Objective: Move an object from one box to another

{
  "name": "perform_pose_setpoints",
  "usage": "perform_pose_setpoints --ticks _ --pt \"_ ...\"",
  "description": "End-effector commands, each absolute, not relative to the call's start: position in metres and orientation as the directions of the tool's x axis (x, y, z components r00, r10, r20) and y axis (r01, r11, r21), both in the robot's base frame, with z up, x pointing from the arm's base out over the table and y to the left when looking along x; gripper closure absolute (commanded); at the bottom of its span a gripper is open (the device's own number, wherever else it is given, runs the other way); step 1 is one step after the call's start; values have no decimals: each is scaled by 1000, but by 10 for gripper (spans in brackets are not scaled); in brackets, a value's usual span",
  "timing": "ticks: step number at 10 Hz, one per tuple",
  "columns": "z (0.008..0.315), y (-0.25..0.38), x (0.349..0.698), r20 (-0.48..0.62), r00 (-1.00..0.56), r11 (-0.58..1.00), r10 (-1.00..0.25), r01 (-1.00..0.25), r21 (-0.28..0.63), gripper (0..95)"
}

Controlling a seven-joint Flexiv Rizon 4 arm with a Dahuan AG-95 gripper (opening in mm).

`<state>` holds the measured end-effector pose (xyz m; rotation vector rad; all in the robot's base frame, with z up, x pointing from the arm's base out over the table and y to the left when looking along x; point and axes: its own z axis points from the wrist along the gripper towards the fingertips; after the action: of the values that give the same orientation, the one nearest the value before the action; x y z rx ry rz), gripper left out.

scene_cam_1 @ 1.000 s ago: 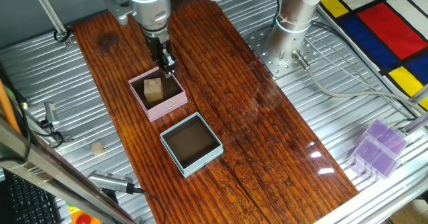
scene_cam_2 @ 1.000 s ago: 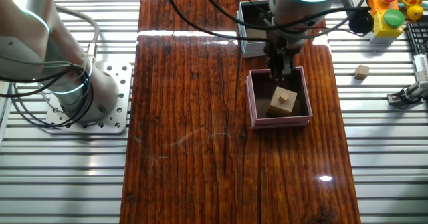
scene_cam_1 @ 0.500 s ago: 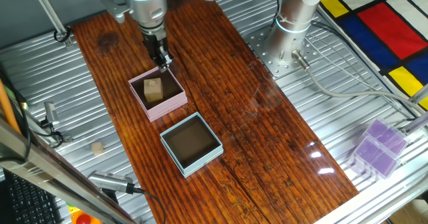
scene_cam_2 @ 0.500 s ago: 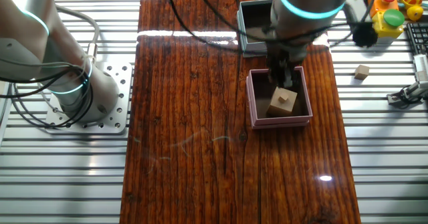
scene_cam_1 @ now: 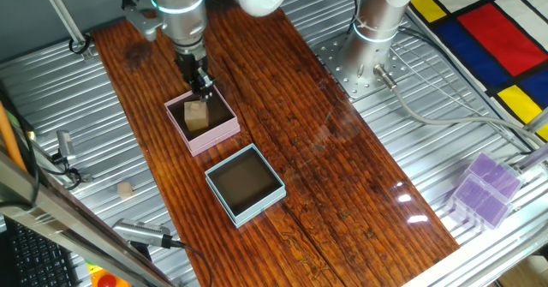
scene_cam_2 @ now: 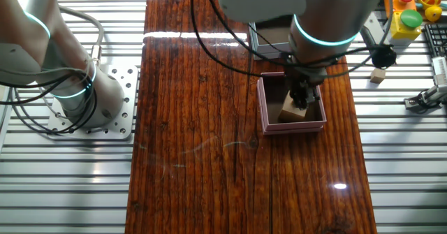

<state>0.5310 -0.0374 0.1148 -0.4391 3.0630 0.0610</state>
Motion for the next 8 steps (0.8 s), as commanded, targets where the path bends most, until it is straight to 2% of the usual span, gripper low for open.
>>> perform_pose_setpoints --ticks 1,8 --pt "106 -39 537 -60 -951 952 -302 -304 29 570" --pt "91 -39 540 -68 -940 941 -334 -336 25 570"
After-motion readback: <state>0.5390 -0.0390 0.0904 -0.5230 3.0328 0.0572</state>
